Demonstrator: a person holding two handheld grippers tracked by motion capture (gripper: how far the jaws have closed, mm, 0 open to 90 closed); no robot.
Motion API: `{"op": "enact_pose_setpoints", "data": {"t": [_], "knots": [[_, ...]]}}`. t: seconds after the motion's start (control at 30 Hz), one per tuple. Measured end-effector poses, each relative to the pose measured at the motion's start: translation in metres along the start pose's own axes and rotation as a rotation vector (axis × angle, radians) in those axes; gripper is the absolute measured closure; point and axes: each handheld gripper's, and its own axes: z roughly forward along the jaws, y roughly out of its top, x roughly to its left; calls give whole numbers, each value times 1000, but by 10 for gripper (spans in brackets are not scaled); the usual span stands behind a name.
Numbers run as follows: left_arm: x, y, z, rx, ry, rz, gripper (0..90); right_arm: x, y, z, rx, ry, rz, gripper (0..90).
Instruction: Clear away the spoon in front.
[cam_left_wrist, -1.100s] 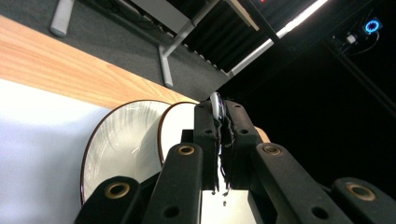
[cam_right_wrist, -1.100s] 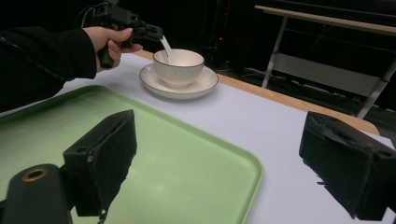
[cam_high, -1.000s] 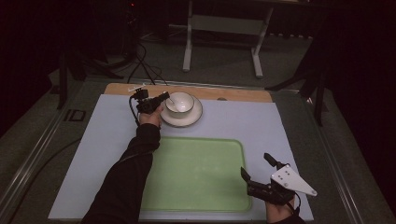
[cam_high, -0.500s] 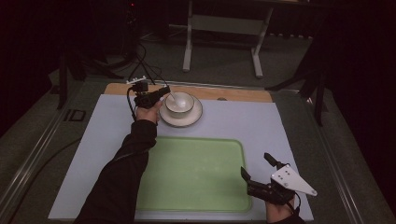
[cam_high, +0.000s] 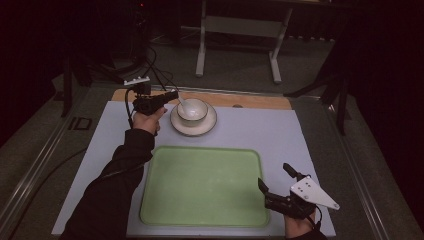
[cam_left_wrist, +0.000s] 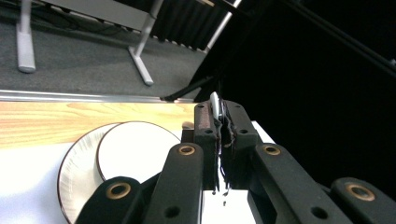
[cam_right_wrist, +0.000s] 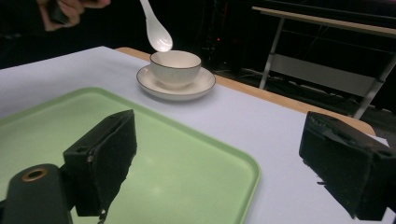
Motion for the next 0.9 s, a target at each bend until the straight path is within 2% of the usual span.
{"op": "enact_pose_setpoints", "data": {"t": [0.2, 0.33, 0.47, 0.63, 0.7, 0.73, 0.77, 0.9], "knots": [[-13, 4, -22, 52, -17, 43, 861, 1, 0, 1, 3, 0, -3, 109], [-18, 4, -35, 85, -28, 60, 861, 1, 0, 1, 5, -1, -2, 109], [-21, 5, -47, 103, -56, 78, 860, 1, 0, 1, 5, 1, -5, 109], [-28, 4, -56, 144, -67, 114, 861, 2, 1, 2, 8, 0, -4, 109], [-34, 0, -61, 188, -89, 131, 861, 2, 1, 2, 10, 0, -4, 109], [-34, 0, -61, 188, -89, 131, 861, 2, 1, 2, 10, 1, -4, 109], [-38, -4, -64, 218, -94, 145, 860, 2, 1, 2, 10, 1, -4, 109], [-42, -15, -69, 281, -119, 165, 860, 3, 1, 3, 12, 3, -6, 109]]}}
